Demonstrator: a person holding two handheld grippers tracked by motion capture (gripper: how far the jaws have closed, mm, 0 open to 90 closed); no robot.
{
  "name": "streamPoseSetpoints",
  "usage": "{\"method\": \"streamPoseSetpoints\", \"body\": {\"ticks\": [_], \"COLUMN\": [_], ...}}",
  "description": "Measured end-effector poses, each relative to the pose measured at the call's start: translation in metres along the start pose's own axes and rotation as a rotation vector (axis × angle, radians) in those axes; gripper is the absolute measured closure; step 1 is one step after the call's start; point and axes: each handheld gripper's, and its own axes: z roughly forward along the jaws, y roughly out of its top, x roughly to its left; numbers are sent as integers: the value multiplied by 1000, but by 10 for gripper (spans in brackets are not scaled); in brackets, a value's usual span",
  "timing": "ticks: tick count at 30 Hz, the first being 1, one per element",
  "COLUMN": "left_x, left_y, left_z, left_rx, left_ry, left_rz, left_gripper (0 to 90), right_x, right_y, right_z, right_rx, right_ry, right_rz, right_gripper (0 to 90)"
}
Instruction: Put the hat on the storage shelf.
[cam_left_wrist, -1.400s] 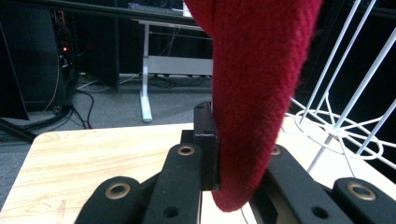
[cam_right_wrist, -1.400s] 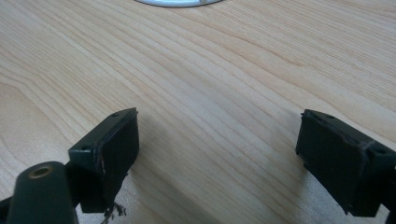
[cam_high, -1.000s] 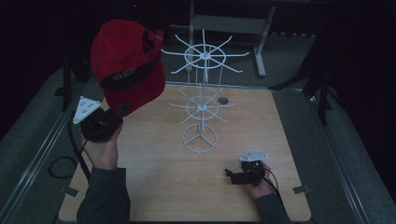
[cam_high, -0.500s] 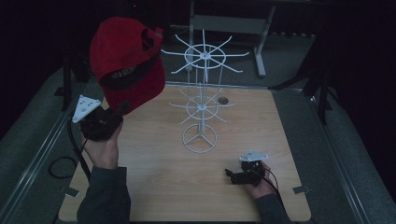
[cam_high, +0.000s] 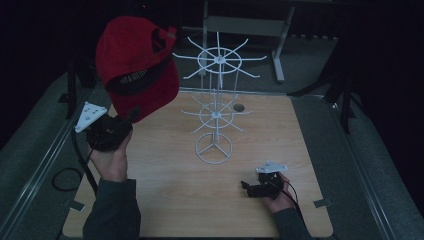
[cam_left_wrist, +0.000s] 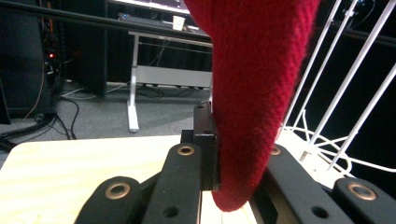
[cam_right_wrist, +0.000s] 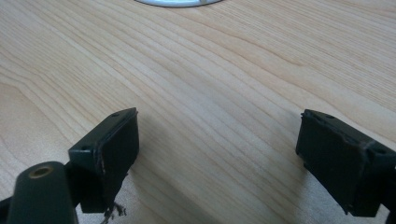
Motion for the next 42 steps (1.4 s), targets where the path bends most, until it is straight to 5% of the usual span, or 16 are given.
{"method": "streamPoseSetpoints", "body": {"ticks": [42], "left_x": [-12], "left_y": [-11], "left_z": [6], "left_rx": [22], "left_ry": [-43], "left_rz": [2], "left_gripper": [858], "right_x": [0], "right_y": [0], "right_z": [0], "right_rx": [0], "right_ry": [-1], "right_rz": [1], "right_gripper": [131]}}
